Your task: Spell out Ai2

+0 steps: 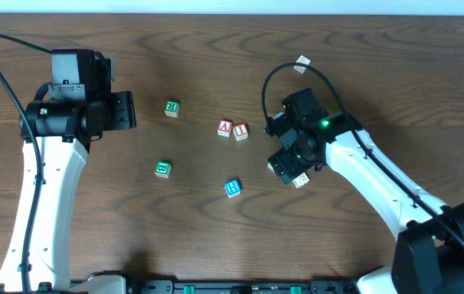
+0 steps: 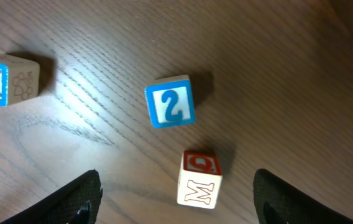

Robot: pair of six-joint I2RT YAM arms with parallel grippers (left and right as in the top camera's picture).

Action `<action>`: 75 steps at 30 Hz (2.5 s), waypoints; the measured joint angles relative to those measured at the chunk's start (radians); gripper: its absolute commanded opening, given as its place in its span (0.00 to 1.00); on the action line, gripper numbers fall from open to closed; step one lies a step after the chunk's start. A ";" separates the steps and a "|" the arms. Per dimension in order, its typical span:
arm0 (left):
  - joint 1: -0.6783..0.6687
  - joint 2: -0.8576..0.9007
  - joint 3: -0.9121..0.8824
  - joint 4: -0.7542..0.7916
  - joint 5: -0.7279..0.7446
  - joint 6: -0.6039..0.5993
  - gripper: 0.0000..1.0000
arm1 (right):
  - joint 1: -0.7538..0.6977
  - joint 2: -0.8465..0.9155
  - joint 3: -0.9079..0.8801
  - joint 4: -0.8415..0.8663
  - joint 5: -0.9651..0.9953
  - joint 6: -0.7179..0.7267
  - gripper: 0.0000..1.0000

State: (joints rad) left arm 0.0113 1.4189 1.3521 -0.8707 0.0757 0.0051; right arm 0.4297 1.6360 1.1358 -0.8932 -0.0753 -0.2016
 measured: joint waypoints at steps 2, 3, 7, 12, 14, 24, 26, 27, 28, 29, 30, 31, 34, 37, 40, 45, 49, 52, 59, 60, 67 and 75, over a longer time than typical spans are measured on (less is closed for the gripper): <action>0.000 0.000 0.000 0.000 0.000 0.000 0.68 | 0.008 0.004 0.000 0.004 -0.001 -0.003 0.77; 0.000 0.000 0.000 0.000 0.000 0.000 0.68 | 0.013 0.011 0.000 0.010 -0.002 -0.003 0.77; 0.000 0.000 0.000 0.000 0.000 0.000 0.67 | 0.020 0.060 0.000 0.024 -0.003 -0.006 0.76; 0.000 0.000 0.000 0.000 0.000 0.000 0.67 | 0.022 0.103 0.000 0.074 -0.003 -0.012 0.74; 0.000 0.000 0.000 0.000 0.000 0.000 0.67 | 0.024 0.114 0.000 0.093 -0.003 -0.017 0.74; 0.000 0.000 0.000 0.000 0.000 0.000 0.68 | 0.028 0.181 0.000 0.146 0.004 -0.046 0.72; 0.000 0.000 0.000 0.000 0.000 0.000 0.67 | 0.028 0.190 0.000 0.148 0.005 -0.048 0.74; 0.000 0.000 0.000 0.000 0.000 0.000 0.67 | 0.028 0.193 0.000 0.149 0.006 -0.049 0.77; 0.000 0.000 0.000 0.000 0.000 0.000 0.68 | 0.028 0.194 0.000 0.151 0.008 -0.048 0.81; 0.000 0.000 0.000 0.000 0.000 0.000 0.68 | 0.028 0.194 0.000 0.151 0.009 -0.049 0.84; 0.000 0.000 0.000 0.000 0.000 0.000 0.71 | 0.028 0.194 0.000 0.151 0.010 -0.052 0.88; 0.000 0.000 0.000 0.000 0.000 0.003 0.95 | 0.028 0.194 0.000 0.154 0.012 -0.056 0.99; 0.000 0.000 0.000 0.000 0.000 0.006 0.95 | 0.028 0.194 0.000 0.164 0.016 -0.060 0.99; 0.000 0.000 0.000 0.000 0.000 0.007 0.95 | 0.028 0.194 0.000 0.177 0.017 -0.060 0.99; 0.000 0.000 0.000 0.000 0.000 0.007 0.95 | 0.028 0.194 0.000 0.178 0.017 -0.060 0.99; 0.000 0.000 0.000 0.000 0.000 0.007 0.95 | 0.028 0.194 0.000 0.178 0.019 -0.060 0.99; 0.000 0.000 0.000 0.000 0.000 0.007 0.95 | 0.028 0.194 0.000 0.177 0.020 -0.061 0.92; 0.000 0.000 0.000 0.000 0.000 0.007 0.95 | 0.028 0.194 0.000 0.174 0.020 -0.066 0.78; 0.000 0.000 0.000 0.006 0.000 0.007 0.95 | 0.028 0.194 0.000 0.160 0.023 -0.066 0.70; 0.000 0.000 0.000 0.008 0.000 0.007 0.95 | 0.028 0.194 0.000 0.160 0.023 -0.067 0.67; 0.000 0.000 0.000 0.008 0.000 0.007 0.95 | 0.028 0.194 0.000 0.169 0.024 -0.077 0.53; 0.000 0.000 0.000 0.008 0.000 0.007 0.95 | 0.028 0.194 0.000 0.178 0.024 -0.080 0.32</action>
State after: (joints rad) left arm 0.0113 1.4189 1.3521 -0.8623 0.0757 0.0124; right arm 0.4580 1.8301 1.1358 -0.7155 -0.0513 -0.2821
